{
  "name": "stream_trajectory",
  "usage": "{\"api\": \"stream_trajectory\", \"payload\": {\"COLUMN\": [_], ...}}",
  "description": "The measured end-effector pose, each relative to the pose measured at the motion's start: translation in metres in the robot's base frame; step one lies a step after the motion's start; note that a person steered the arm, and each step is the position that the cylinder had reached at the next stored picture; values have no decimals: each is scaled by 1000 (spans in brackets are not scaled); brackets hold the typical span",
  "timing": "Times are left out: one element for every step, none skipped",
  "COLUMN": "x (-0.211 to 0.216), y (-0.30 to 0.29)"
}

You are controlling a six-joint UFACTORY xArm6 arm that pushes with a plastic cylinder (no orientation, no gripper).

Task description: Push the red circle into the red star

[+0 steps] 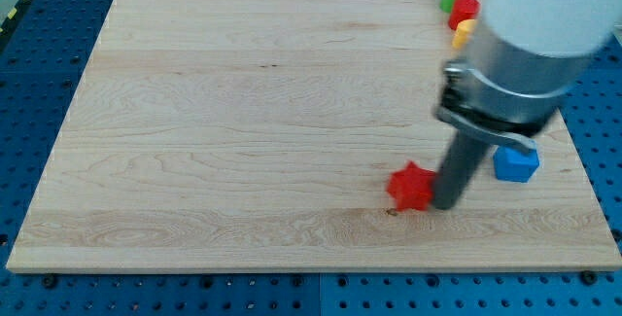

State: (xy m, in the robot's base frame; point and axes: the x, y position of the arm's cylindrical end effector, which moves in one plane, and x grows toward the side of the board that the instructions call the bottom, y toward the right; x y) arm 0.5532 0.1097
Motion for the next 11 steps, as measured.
{"api": "stream_trajectory", "payload": {"x": [-2, 23, 36, 35, 24, -20, -77, -149, -220, -243, -258], "y": [-20, 57, 162, 205, 225, 236, 234, 220, 198, 187, 177]}}
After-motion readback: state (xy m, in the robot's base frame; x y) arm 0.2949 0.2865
